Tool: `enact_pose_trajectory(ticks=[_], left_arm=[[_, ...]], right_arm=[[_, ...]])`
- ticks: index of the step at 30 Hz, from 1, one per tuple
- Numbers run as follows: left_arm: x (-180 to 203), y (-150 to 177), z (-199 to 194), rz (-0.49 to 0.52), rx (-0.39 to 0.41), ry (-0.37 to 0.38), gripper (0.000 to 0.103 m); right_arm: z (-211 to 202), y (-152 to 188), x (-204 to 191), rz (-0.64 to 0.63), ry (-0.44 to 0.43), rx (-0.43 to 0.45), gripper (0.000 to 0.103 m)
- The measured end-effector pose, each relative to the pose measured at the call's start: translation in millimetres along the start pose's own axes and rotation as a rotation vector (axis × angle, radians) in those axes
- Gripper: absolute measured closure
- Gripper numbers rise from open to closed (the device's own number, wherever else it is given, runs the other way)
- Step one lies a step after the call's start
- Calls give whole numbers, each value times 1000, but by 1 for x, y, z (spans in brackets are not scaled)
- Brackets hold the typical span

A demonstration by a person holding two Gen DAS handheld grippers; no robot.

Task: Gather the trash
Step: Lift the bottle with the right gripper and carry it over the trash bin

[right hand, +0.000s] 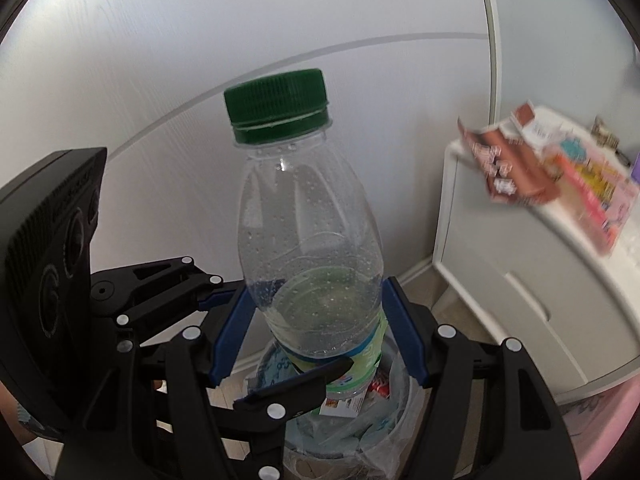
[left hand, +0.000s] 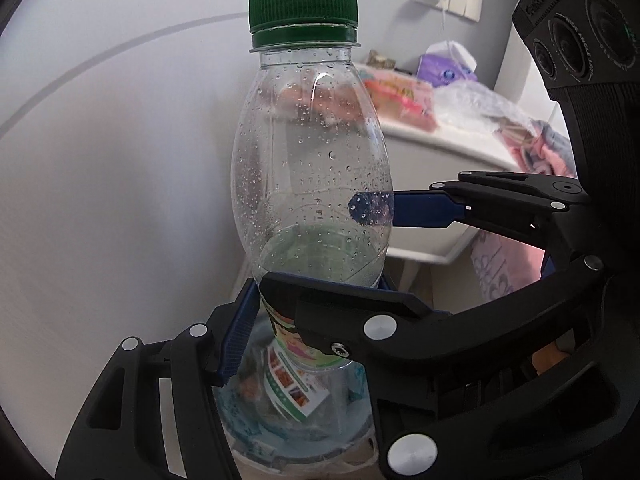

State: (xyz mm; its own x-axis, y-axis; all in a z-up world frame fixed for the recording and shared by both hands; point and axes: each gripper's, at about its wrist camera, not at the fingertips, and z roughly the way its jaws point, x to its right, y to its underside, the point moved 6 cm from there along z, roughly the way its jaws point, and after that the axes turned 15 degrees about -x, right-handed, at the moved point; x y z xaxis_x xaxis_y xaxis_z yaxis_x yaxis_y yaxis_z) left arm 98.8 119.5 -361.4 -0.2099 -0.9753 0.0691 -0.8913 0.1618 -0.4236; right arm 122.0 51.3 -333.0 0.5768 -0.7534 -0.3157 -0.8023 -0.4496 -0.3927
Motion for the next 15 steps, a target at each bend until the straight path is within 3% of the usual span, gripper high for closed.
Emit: enact_pose_trajectory(ticks=[15], left_arm=[[-22,26,88,-93,-71,47,45]], right_arm=[[91,7,15,-121,4,-155,40]])
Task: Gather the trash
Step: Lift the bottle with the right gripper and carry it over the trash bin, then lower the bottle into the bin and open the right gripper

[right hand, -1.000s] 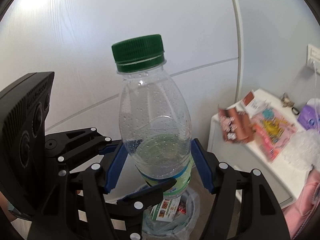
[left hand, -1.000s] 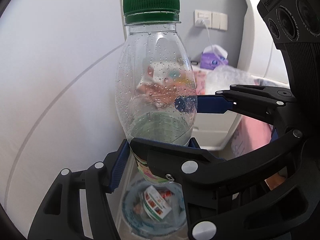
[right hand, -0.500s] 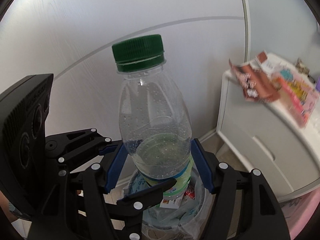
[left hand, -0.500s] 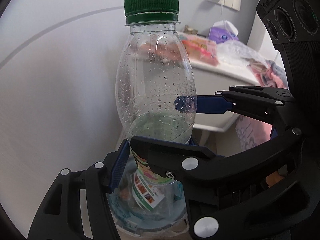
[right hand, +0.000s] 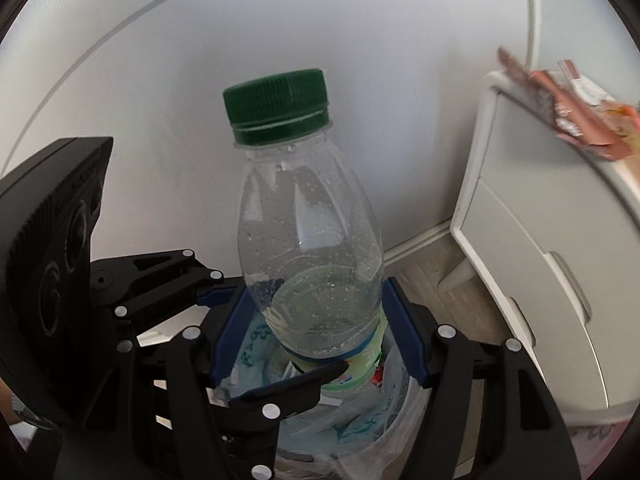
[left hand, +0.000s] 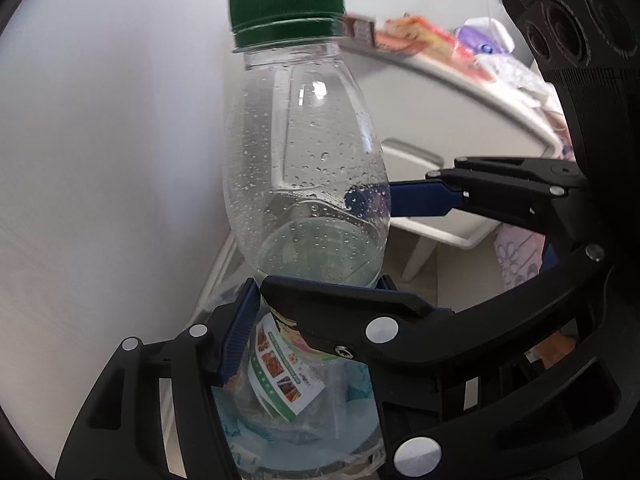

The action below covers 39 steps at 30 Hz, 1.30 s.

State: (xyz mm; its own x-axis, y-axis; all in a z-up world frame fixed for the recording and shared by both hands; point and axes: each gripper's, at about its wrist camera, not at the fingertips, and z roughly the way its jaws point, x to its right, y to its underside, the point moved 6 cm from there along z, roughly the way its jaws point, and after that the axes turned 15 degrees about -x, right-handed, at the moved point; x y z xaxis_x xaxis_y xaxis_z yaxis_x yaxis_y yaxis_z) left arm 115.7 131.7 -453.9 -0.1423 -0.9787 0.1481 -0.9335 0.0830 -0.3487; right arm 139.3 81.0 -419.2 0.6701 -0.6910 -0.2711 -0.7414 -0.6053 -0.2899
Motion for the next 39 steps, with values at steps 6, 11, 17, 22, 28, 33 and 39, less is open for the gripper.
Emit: enact_pose_trajectory(ticks=[6,11,17,22,28,33,39], left_arm=[[-4,12,41,-5,-52,-3,45],[-5,24,71,-16,-94,13,45],[-8,33,90,-28,-113,18,45],[-14,40,107,-37,-135,17,45],[-16,44,128,-34,-167,37,45],[-32,52,143,-58,-223,82,45],[-42,54,155,-58,-260,85,45]], right_arm=[[41,5,7,-30,-14,-64,40],[70,12,16,-18,-23,-107,40],[92,10,18,-13,-38,-133,40],[109,20,16,-39,-34,-166,40],[127,32,25,-34,-36,-205,40],[154,35,30,-46,-32,-260,40],[170,37,33,-44,-37,-287,40]])
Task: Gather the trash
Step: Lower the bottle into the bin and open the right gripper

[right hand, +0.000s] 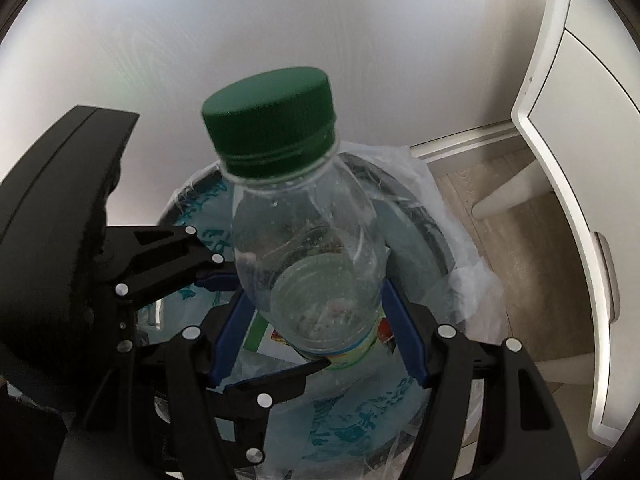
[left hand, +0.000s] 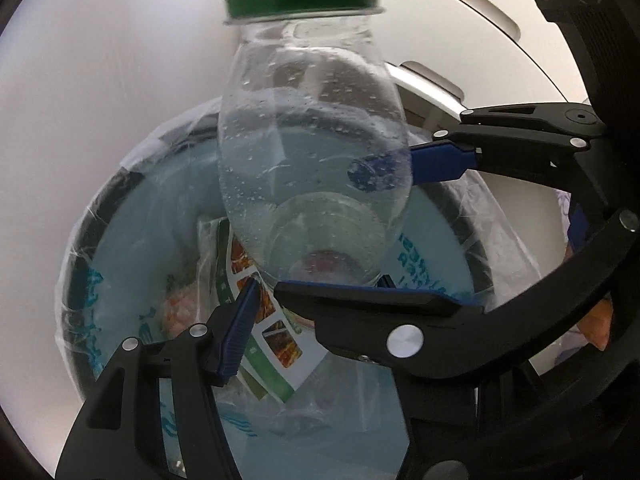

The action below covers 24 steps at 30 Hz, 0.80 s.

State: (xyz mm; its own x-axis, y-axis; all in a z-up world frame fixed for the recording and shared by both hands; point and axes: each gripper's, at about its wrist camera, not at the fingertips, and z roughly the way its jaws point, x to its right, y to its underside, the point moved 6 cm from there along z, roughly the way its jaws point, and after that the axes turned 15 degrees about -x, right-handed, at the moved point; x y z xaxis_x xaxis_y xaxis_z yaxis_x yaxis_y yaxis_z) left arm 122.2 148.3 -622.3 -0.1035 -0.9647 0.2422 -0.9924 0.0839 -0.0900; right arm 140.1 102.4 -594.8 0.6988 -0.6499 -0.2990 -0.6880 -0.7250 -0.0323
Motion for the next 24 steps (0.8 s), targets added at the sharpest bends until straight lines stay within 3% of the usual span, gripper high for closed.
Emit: enact_pose_trajectory(ticks=[12,19,24], left_arm=[[-4,-6,14,4,-19,8,45],[8,9,8,12,-9,-26,44],[7,15,5,15,-6,-62,28]], right_arm=[[12,-3,9,9,-3,-16,40],[1,5,0,-19,24,-3,40],[-3,8,-2,-24,46,6,39]])
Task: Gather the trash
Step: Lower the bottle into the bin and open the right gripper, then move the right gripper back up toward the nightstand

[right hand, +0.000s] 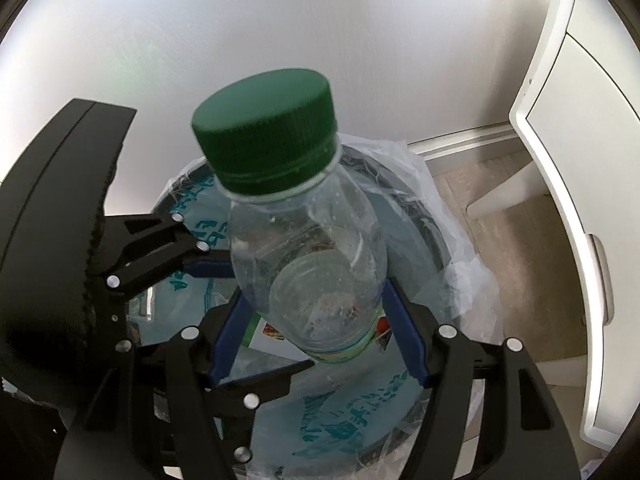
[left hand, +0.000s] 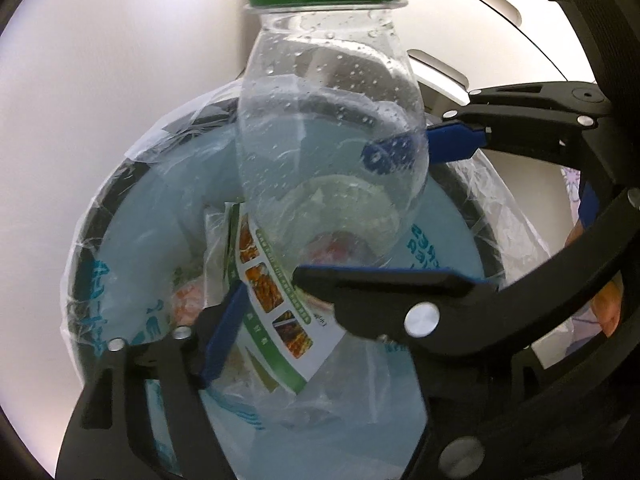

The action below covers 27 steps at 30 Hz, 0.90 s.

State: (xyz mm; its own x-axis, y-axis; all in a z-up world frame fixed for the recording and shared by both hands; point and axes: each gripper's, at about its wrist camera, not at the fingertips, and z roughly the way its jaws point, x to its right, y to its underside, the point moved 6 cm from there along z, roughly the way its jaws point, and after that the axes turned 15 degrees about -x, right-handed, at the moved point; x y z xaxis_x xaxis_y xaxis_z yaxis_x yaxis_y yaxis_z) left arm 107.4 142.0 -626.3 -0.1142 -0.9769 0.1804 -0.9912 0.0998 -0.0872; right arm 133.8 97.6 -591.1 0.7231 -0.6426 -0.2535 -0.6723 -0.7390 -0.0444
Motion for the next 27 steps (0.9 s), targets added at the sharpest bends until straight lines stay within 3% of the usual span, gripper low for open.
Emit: enact_pose_trajectory(ticks=[3,8,14,27], left_arm=[[-5,1,-6,-9,15,-7,23],[-11,3,-9,-25,20,-25,15],[-13,7,-13,-39,30,-45,11],[-11,4,-25,-40,68,-58,6]], right_arm=[[-4,0,-1,4,4,15,36],[-13,2,-2,-6,36,41,15],[-19,3,1,-9,74,74,7],[-38,2,18,5,112,166,7]])
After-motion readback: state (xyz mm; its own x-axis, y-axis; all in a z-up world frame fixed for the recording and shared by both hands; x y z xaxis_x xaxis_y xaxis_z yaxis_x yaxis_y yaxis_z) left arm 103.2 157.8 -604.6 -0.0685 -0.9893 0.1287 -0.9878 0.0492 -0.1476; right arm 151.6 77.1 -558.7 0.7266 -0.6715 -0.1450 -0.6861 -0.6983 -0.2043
